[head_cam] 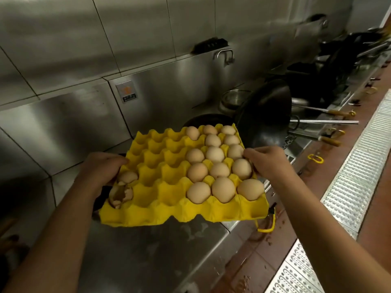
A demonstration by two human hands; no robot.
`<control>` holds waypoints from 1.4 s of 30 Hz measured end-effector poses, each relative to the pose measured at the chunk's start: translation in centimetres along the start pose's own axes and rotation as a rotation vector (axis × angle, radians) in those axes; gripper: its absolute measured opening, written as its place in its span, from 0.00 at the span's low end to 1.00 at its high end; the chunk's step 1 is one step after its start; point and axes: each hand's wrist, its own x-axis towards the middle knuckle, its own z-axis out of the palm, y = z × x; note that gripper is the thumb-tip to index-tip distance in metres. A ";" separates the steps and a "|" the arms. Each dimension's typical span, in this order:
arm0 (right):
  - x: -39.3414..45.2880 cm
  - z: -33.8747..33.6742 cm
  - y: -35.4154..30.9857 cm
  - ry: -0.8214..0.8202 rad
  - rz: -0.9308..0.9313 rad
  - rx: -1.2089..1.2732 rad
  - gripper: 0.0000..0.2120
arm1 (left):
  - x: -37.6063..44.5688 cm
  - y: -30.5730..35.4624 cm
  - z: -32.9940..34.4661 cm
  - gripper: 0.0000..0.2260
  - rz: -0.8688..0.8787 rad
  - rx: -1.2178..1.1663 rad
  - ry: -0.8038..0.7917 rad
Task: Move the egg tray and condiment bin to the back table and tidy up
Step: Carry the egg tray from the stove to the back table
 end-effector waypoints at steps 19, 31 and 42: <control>-12.8 -16.2 6.5 0.382 0.128 0.011 0.16 | -11.3 4.7 11.7 0.06 0.178 0.023 -0.313; -18.1 -22.7 9.2 0.663 0.197 0.005 0.13 | -14.2 11.0 22.0 0.04 0.406 0.035 -0.568; -21.4 -31.0 14.2 0.844 0.335 -0.010 0.14 | -20.3 15.9 33.6 0.04 0.544 0.124 -0.720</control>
